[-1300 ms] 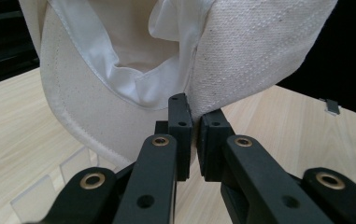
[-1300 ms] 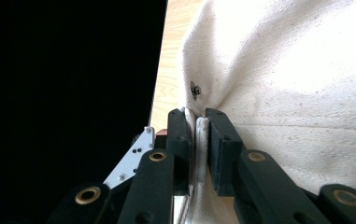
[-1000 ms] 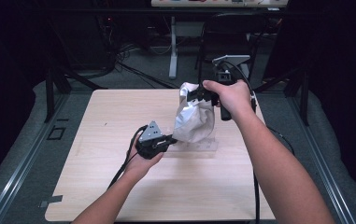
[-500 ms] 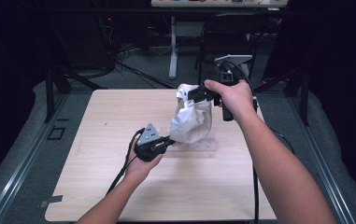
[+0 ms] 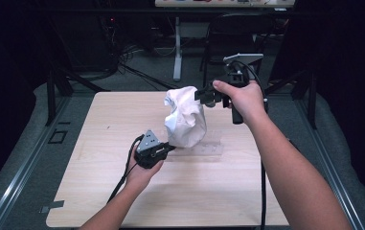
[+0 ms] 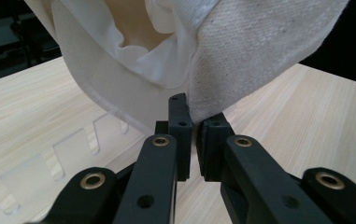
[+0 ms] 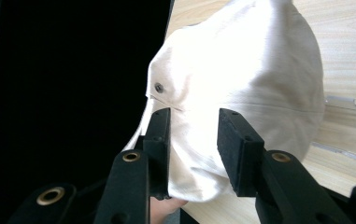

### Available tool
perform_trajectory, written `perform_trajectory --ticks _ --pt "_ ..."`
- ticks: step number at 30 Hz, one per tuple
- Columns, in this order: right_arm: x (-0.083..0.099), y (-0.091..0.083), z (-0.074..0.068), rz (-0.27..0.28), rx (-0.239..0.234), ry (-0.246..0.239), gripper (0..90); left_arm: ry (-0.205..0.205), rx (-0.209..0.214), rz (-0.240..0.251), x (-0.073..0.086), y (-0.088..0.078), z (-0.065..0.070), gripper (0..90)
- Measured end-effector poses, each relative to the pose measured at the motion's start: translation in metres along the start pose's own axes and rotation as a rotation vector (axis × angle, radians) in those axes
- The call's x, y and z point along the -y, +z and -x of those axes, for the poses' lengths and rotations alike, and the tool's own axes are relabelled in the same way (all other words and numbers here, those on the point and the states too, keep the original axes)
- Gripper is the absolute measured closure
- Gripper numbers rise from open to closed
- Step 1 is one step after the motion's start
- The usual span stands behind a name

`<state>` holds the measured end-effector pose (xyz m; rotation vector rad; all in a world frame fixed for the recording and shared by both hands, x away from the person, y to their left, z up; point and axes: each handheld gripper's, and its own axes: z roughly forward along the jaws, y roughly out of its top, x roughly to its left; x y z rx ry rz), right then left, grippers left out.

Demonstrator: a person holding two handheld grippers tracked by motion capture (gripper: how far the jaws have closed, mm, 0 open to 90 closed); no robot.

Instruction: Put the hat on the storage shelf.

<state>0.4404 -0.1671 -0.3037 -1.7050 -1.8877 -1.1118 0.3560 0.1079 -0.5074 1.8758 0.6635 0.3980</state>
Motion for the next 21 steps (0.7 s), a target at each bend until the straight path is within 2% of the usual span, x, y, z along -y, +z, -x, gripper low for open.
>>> perform_trajectory --ticks 11,13,18,21 --pt "0.001 -0.005 0.002 0.003 0.005 0.005 65.7 -0.021 -0.006 -0.012 0.012 -0.004 -0.005 86.0" --pt "0.001 -0.008 0.004 -0.003 0.005 0.014 65.7 -0.045 0.001 -0.026 0.017 -0.003 -0.006 86.0" --pt "0.002 -0.009 0.009 0.007 0.007 0.018 65.7 -0.102 0.000 -0.002 0.023 0.001 -0.008 85.9" --pt "0.002 -0.009 0.011 0.010 0.005 0.023 65.7 -0.105 -0.006 -0.003 0.025 0.001 -0.007 85.5"
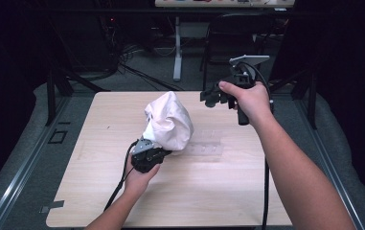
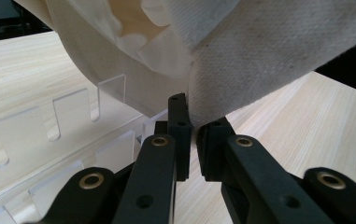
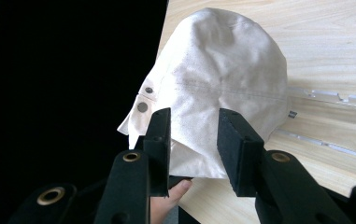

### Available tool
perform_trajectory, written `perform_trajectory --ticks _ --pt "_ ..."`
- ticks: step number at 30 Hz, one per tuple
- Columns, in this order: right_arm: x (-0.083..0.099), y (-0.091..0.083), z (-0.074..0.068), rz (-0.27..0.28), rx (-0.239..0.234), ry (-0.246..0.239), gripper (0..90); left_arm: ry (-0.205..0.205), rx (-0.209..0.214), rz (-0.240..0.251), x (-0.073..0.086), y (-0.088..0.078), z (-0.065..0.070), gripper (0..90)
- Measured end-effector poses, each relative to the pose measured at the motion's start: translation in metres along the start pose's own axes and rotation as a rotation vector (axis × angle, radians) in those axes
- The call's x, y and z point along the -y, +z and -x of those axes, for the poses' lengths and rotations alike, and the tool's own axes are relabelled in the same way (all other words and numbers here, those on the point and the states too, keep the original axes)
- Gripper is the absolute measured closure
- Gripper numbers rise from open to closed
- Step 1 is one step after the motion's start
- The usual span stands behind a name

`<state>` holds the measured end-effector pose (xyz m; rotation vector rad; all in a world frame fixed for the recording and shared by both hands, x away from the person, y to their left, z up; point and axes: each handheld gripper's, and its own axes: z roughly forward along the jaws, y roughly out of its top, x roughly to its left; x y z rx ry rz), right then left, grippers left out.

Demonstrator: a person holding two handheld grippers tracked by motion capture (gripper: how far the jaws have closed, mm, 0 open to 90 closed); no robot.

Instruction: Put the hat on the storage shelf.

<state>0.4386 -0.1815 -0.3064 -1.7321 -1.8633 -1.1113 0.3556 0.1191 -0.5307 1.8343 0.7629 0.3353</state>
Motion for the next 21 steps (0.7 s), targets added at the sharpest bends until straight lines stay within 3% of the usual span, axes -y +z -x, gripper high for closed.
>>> perform_trajectory --ticks 4,12,18,21 --pt "0.001 -0.001 0.002 0.004 0.005 -0.001 65.4 0.004 0.000 -0.008 0.001 -0.001 0.000 84.0" --pt "0.002 -0.002 0.004 0.010 0.014 -0.007 65.0 0.007 -0.018 -0.021 0.004 -0.008 0.001 64.7" --pt "0.004 -0.003 0.005 0.005 0.035 -0.014 64.2 0.011 -0.038 -0.050 0.007 -0.014 -0.001 55.9" --pt "0.006 -0.005 0.006 0.005 0.071 -0.026 63.4 0.013 -0.054 -0.061 0.010 -0.018 -0.001 52.3"
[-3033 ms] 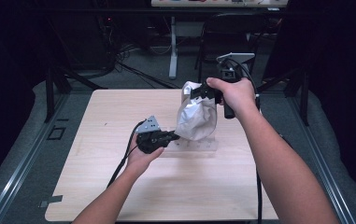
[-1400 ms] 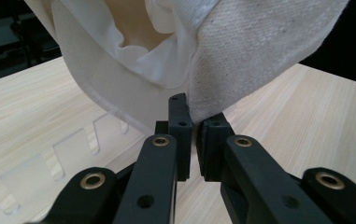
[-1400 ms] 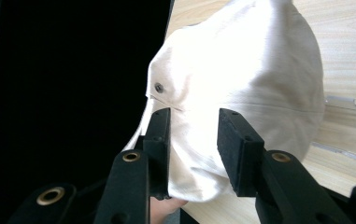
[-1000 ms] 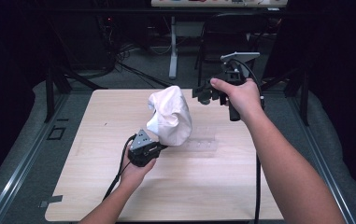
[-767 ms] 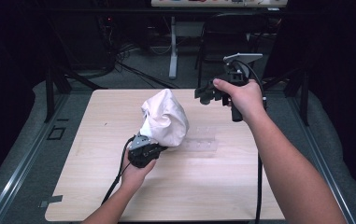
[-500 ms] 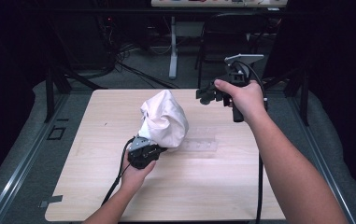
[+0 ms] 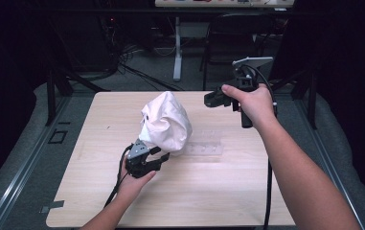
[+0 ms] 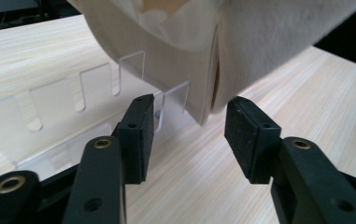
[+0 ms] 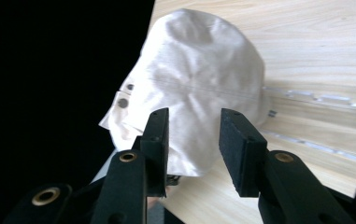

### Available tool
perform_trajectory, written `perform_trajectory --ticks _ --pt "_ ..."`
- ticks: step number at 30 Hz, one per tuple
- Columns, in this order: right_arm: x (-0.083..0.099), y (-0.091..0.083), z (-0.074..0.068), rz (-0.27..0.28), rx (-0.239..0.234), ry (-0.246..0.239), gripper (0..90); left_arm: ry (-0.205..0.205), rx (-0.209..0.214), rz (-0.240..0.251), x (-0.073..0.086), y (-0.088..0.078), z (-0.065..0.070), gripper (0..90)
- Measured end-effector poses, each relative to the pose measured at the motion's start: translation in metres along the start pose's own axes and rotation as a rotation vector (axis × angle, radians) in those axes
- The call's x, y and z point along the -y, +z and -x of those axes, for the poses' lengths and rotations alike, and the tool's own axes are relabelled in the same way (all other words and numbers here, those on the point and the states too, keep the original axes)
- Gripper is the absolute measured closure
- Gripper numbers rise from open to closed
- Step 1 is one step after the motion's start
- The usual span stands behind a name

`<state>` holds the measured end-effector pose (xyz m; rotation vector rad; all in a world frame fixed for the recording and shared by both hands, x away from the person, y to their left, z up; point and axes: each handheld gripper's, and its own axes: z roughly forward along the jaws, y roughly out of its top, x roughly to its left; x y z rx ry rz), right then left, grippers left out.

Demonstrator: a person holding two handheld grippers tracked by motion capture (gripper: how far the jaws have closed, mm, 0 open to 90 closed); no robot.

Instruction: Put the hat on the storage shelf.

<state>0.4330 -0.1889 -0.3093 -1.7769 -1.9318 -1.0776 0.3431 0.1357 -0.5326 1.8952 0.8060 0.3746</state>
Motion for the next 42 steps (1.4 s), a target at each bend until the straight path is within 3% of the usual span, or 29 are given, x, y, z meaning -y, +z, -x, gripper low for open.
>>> perform_trajectory --ticks 7,12,15,18,29,33,34,42 --pt "0.007 0.000 0.000 -0.020 0.059 -0.021 62.5 -0.015 -0.006 -0.026 0.007 -0.015 0.000 49.6" --pt "0.013 0.003 0.005 -0.019 0.074 -0.029 61.8 -0.017 -0.020 -0.027 0.011 -0.021 0.001 49.0" --pt "0.016 0.005 0.009 -0.024 0.083 -0.029 61.4 -0.026 -0.025 -0.051 0.016 -0.026 -0.001 48.5" --pt "0.023 0.009 0.015 -0.033 0.091 -0.020 61.1 -0.021 -0.033 -0.058 0.022 -0.033 -0.003 48.4" --pt "0.055 0.021 0.041 -0.038 0.129 -0.067 58.3 -0.027 -0.077 -0.078 0.042 -0.061 -0.016 48.0" --pt "0.067 0.028 0.052 -0.013 0.151 -0.098 55.9 -0.001 -0.074 -0.088 0.048 -0.067 -0.018 47.8" --pt "0.074 0.032 0.057 -0.010 0.161 -0.135 55.4 0.002 -0.060 -0.083 0.049 -0.069 -0.020 47.6" --pt "0.107 0.053 0.082 0.017 0.217 -0.214 52.5 -0.024 -0.059 -0.083 0.052 -0.066 -0.023 45.5"
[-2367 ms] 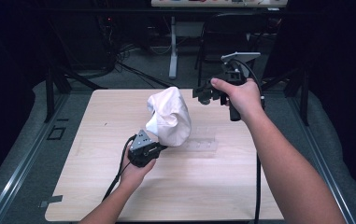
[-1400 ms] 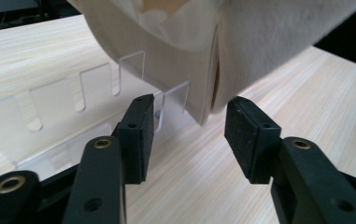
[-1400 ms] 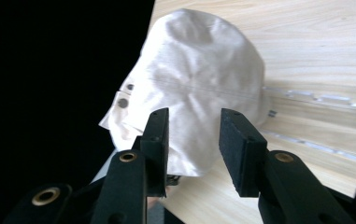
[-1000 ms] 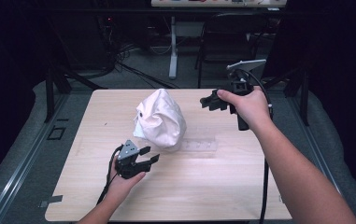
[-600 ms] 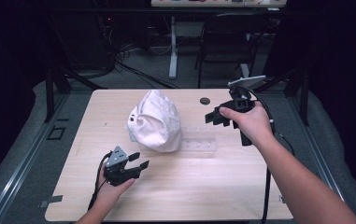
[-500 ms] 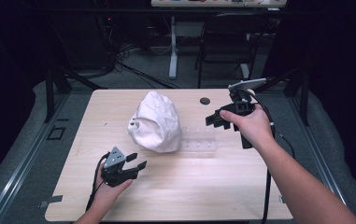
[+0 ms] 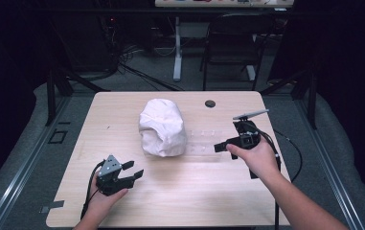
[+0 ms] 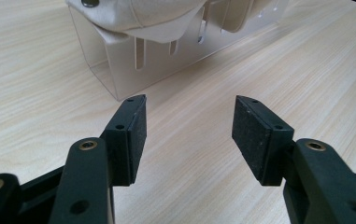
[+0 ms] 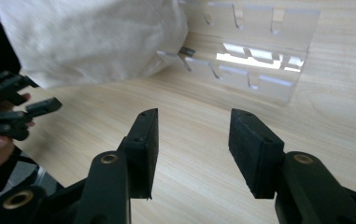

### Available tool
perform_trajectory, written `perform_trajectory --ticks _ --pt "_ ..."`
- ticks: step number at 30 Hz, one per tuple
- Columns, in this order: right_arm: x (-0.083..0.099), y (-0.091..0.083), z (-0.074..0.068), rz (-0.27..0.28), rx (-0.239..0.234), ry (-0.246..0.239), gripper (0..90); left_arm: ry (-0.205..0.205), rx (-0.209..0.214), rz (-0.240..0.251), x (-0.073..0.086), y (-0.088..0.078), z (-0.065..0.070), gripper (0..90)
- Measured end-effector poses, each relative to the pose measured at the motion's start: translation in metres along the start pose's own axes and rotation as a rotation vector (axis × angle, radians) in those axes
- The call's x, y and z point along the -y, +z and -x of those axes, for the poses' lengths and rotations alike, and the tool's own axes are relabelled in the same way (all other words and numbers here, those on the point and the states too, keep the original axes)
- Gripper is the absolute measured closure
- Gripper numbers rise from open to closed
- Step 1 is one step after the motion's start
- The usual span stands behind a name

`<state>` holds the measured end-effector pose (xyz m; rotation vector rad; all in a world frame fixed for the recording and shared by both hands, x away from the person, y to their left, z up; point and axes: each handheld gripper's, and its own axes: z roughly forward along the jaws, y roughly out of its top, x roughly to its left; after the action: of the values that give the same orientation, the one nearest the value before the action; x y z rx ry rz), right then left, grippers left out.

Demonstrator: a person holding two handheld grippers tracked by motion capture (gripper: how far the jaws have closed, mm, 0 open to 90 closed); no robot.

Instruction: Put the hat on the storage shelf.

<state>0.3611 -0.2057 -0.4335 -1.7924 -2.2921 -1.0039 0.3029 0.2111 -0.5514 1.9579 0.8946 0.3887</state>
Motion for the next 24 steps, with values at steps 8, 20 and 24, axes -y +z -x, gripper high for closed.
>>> perform_trajectory --ticks 8,20,24 --pt "0.042 0.026 0.017 0.033 0.020 -0.094 51.1 -0.035 -0.003 0.005 0.002 0.002 -0.004 46.0" --pt "0.089 0.044 0.034 0.151 0.069 -0.138 49.4 -0.045 -0.009 -0.006 0.003 0.005 -0.005 46.4" --pt "0.112 0.054 0.045 0.207 0.116 -0.141 49.3 -0.048 -0.003 -0.002 0.003 0.004 -0.005 46.2"
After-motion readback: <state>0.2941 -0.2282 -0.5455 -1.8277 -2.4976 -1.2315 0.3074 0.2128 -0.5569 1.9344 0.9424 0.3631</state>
